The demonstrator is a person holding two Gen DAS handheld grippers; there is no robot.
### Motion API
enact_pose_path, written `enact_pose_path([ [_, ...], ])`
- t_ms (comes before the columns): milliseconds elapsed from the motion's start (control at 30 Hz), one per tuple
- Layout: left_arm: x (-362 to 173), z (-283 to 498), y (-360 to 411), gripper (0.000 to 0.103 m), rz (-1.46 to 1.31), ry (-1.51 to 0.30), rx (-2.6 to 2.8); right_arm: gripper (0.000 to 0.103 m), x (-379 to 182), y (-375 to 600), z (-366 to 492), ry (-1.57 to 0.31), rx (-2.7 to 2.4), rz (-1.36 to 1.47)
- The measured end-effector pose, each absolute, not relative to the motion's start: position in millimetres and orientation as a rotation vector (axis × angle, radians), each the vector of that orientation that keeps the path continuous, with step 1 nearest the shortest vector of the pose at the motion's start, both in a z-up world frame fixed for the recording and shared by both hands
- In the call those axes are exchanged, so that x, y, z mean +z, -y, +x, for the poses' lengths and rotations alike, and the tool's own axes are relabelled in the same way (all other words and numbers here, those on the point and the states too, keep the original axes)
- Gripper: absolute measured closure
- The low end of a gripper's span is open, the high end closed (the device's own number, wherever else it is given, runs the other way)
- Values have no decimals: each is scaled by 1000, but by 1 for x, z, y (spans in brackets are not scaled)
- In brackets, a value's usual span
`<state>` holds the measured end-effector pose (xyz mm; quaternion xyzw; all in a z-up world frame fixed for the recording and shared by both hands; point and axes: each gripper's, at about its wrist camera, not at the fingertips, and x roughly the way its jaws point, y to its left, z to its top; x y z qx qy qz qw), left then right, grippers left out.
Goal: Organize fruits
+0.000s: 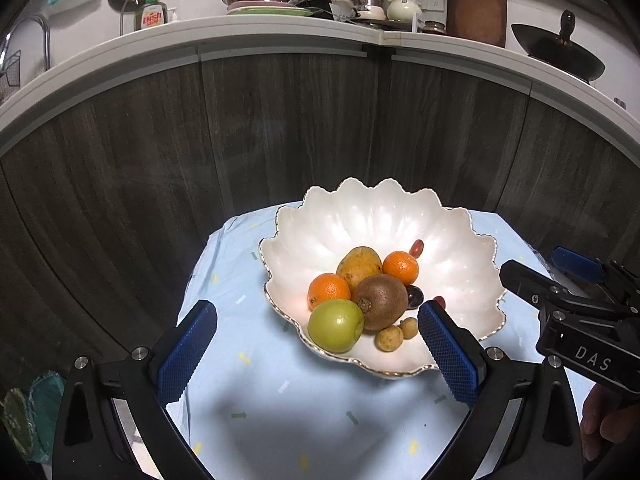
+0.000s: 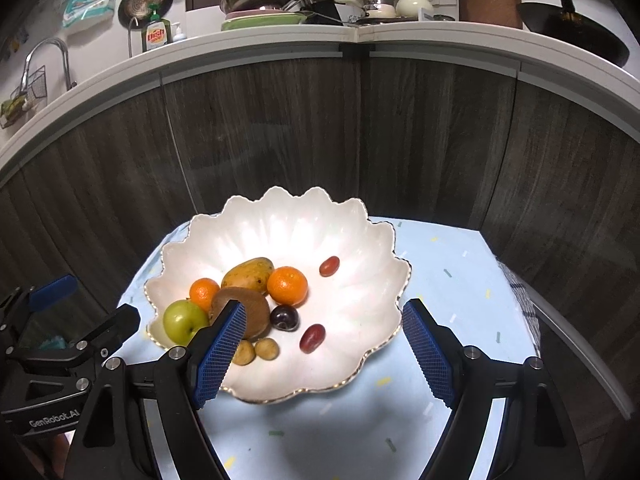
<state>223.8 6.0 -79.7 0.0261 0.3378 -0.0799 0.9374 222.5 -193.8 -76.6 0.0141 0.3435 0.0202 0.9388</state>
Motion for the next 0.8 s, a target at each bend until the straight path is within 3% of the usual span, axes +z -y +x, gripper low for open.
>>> enact_pose_path([
  [800,-79,153,-3,1,68,-714,-172,22,-74,204,155,-697,23,74],
])
